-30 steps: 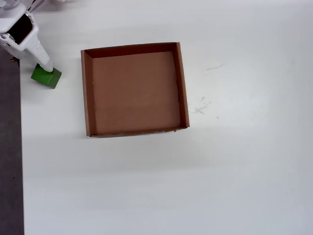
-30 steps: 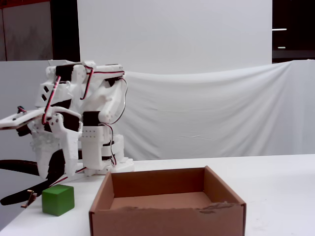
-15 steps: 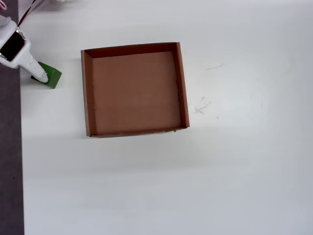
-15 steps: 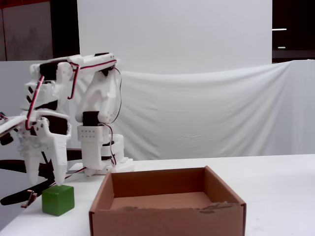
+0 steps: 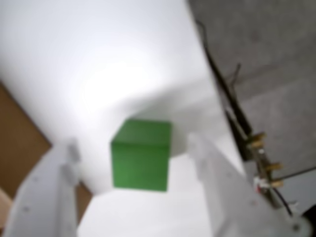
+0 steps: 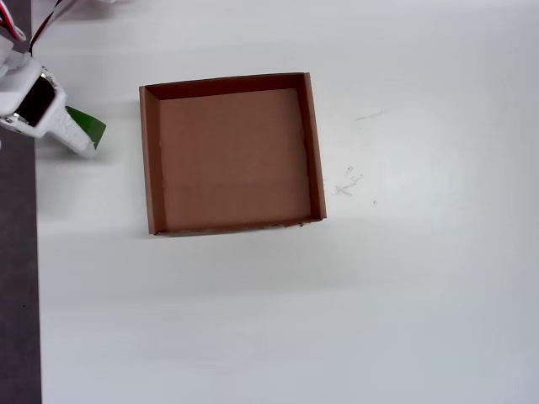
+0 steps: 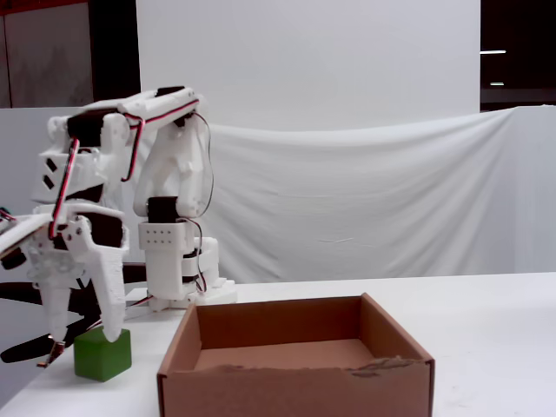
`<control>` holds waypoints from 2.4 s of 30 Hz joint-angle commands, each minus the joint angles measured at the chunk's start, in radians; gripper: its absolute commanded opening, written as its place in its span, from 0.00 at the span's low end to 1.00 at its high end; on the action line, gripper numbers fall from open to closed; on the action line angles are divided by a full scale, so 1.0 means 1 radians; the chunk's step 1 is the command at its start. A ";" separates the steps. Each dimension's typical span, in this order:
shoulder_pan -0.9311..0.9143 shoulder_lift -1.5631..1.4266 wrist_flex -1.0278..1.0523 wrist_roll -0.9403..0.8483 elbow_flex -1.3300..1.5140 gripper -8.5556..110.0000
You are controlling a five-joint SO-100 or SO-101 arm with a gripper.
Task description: Grasp a green cube and put it in a box.
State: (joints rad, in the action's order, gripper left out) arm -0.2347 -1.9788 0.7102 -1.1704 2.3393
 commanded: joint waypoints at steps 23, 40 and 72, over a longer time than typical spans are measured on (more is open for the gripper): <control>0.031 0.034 -0.055 -0.002 0.040 0.32; 0.031 0.008 -0.135 0.038 0.095 0.29; 0.064 -0.009 -0.152 0.055 0.118 0.20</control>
State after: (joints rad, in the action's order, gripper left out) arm -0.1795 -1.9436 0.5676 -1.1183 2.4651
